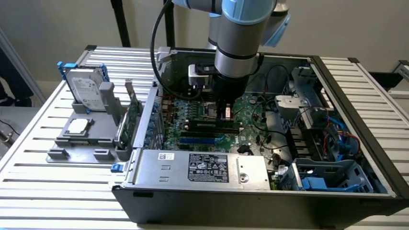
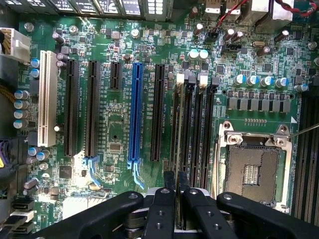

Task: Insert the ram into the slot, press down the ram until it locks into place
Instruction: 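Insert the ram into the slot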

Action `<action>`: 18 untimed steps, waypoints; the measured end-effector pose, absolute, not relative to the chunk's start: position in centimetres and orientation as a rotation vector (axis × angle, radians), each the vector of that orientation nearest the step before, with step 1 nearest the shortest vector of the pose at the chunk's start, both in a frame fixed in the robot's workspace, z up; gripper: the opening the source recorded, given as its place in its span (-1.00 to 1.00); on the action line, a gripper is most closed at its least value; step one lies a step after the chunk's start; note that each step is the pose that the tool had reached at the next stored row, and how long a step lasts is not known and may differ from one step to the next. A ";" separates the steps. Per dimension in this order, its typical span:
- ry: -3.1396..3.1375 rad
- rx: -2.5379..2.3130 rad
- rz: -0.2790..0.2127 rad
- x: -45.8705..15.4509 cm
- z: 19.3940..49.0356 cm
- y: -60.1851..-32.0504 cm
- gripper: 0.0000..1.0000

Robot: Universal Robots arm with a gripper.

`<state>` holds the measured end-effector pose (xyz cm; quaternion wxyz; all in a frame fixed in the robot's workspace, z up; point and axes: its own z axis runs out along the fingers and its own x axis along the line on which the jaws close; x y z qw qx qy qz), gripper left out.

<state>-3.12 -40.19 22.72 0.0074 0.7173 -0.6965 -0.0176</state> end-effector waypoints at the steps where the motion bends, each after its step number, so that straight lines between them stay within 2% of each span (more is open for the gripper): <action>1: -2.178 2.243 -0.054 -3.1 22.7 -40.2 -0.73; 18: -2.182 2.247 -0.045 -3.2 22.4 -40.2 -0.73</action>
